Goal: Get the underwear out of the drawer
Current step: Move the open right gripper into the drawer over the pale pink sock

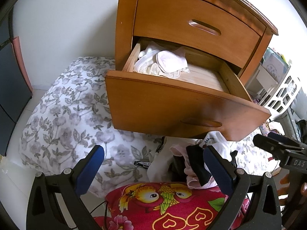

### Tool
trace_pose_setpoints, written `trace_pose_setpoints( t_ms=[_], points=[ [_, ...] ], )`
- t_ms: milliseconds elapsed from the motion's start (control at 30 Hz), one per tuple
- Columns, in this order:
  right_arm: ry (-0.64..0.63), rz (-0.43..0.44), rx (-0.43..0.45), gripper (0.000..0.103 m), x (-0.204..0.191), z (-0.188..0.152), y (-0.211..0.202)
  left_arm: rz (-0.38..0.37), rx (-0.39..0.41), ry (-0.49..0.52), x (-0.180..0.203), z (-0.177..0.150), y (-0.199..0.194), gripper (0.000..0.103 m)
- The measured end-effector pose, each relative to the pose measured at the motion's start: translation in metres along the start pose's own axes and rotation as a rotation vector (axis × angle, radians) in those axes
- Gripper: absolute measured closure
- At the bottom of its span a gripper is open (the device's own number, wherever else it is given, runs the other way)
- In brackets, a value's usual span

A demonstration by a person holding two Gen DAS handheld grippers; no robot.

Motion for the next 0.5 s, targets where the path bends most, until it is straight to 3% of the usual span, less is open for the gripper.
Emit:
trace_pose_setpoints(
  t_ms=[500],
  points=[
    [-0.109, -0.068, 0.15, 0.0, 0.01, 0.018, -0.043, 0.017, 0.026, 0.027, 0.004, 0.0, -0.006, 0.0]
  ],
)
Point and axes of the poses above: each gripper's, at about its wrist camera, not at the fingertips, and y roughly the way its jaws point, x to its right, z to its top, the point moved 2 cm from there along y, roughly the way its jaws point, and after that the axes turned 3 degrees about z, right-handed, at the moved point
